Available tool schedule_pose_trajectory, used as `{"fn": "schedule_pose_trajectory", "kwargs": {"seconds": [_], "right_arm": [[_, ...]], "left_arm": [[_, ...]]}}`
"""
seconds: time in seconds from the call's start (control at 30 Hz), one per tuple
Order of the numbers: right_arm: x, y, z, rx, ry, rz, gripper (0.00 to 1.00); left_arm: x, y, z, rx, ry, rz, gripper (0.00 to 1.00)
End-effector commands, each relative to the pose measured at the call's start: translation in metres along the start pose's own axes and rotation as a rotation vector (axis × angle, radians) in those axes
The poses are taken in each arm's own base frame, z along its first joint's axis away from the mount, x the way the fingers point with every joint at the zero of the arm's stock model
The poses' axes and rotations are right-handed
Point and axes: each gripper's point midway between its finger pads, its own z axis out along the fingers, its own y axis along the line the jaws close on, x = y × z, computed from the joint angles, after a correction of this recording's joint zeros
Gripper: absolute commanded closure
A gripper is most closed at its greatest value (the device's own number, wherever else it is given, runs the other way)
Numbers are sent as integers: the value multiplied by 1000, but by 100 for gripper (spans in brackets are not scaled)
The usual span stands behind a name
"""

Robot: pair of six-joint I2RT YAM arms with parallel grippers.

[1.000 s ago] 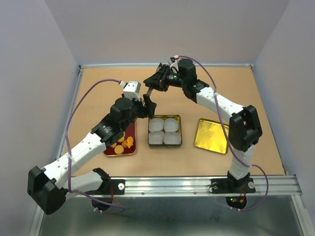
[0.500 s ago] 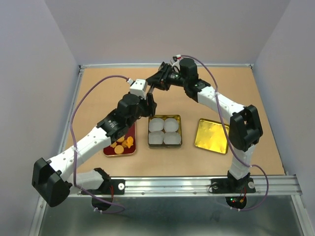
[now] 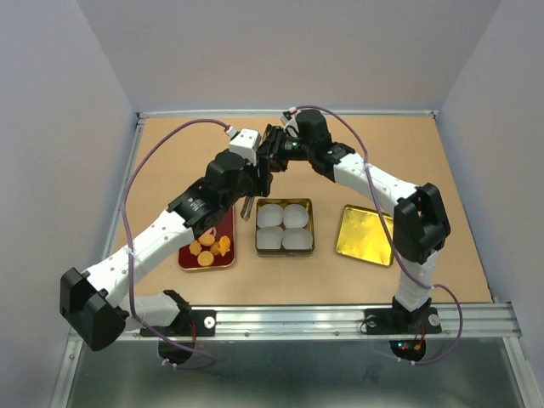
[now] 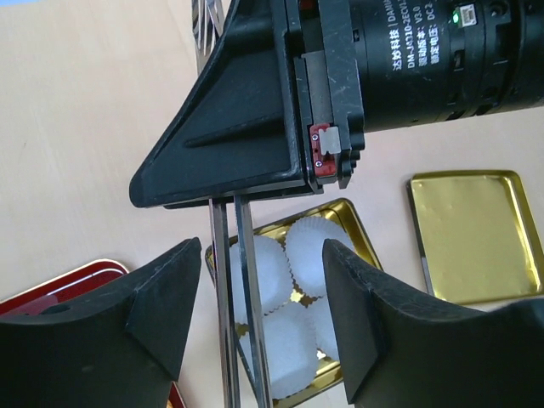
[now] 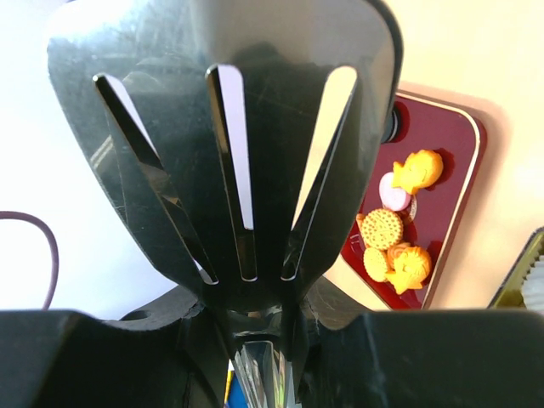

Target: Pack the cookies

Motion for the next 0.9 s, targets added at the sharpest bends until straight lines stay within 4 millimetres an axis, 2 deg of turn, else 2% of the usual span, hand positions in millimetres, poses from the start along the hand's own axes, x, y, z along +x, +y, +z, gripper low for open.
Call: {"fn": "schedule_pose_trajectory", "kwargs": {"seconds": [0.0,0.27,0.43,0.5,0.57,0.67,0.7,0.77,0.8,0.83,0.87], "right_arm": [[-16,46,-11,-84,-46,-84,100],[-24,64,-9,-121,-48,-88,100],[-21,59,-9,-112,-40,-85,100],[-18,56,-9,-109,-32,-84,99],[-17,52,-9,-102,-30,-79,99],[-17,52,-10,-102,-32,-78,98],[-17,53,-10,-102,-32,-76,96],[-17,55,-10,-108,-30,-79,80],[-18,57,-10,-113,-32,-82,66],[-19,60,-11,-118,-33,-86,36],[-20,59,-11,-117,-34,-86,26]], "left_arm": [[-7,-7,1,28,-5,8,32],[18,-7,7,31,58,-10,39],[12,-3,5,9,37,-20,41],[9,-2,4,2,27,-19,46],[6,-2,5,0,25,-16,63],[7,-2,6,-5,36,-10,80],[8,-1,7,-11,40,2,82],[8,2,6,-28,55,18,88],[9,4,5,-36,61,26,89],[7,7,3,-51,66,36,91],[6,8,2,-57,69,39,91]]}}
